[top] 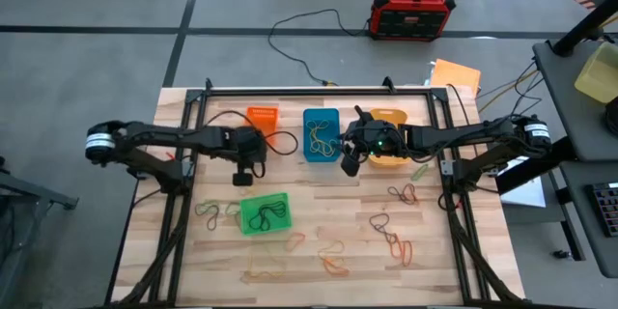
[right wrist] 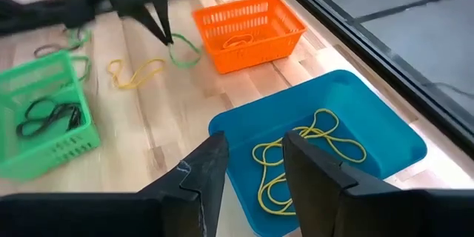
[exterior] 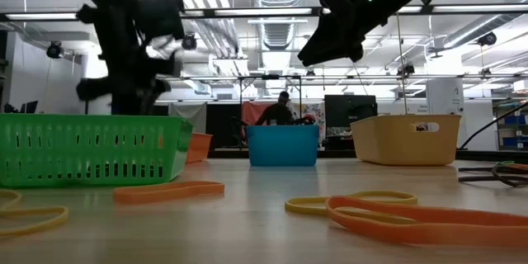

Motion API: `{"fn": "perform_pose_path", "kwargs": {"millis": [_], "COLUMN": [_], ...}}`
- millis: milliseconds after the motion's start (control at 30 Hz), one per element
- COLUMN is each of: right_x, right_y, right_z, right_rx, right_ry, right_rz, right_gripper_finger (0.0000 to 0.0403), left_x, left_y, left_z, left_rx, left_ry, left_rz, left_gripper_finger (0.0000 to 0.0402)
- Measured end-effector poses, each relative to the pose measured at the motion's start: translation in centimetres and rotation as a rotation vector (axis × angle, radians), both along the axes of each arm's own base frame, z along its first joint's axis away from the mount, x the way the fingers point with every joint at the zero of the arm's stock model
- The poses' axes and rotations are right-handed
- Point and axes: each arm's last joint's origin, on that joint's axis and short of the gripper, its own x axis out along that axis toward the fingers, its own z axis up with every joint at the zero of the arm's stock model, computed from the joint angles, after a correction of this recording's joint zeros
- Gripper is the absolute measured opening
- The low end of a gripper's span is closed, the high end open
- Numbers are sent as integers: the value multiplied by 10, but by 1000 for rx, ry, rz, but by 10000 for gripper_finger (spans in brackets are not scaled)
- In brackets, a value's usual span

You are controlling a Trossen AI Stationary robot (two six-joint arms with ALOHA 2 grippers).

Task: Sort rubber bands into baskets
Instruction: Put the green rubberband into the yellow bin

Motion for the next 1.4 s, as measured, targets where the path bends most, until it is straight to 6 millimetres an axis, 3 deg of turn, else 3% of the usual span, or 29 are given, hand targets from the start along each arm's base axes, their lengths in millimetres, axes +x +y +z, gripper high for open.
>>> {"fn": "perform_pose_path", "kwargs": {"millis": [133,267,433,567,1000,1167,1400], "right_x": [6,24,49,64,107,114,115], "right_y": [11,31,54,59,66,65,65], "right_z": [-2,-10,-26,-30,-41,-38,-38], "right_rx": [-67,-182,-348,-417,-621,-615,-600], "right_ry": [7,-44,-153,-226,-103,2,85], "right_rz": [129,267,381,390,466,443,480], "right_gripper_finger": [123,123,123,129,197,162,48], "left_x": [1,4,5,7,26,32,36], "left_y": [-8,-17,-31,-41,-51,-51,-51], "left_z": [30,58,73,74,56,53,54], "left_rx": [-93,-169,-214,-242,-341,-341,-337], "left_ry": [-229,-503,-654,-666,-636,-646,-676], "left_rz": [-48,-113,-176,-203,-123,-129,-139], "left_gripper_finger": [0,0,0,0,0,0,0]}}
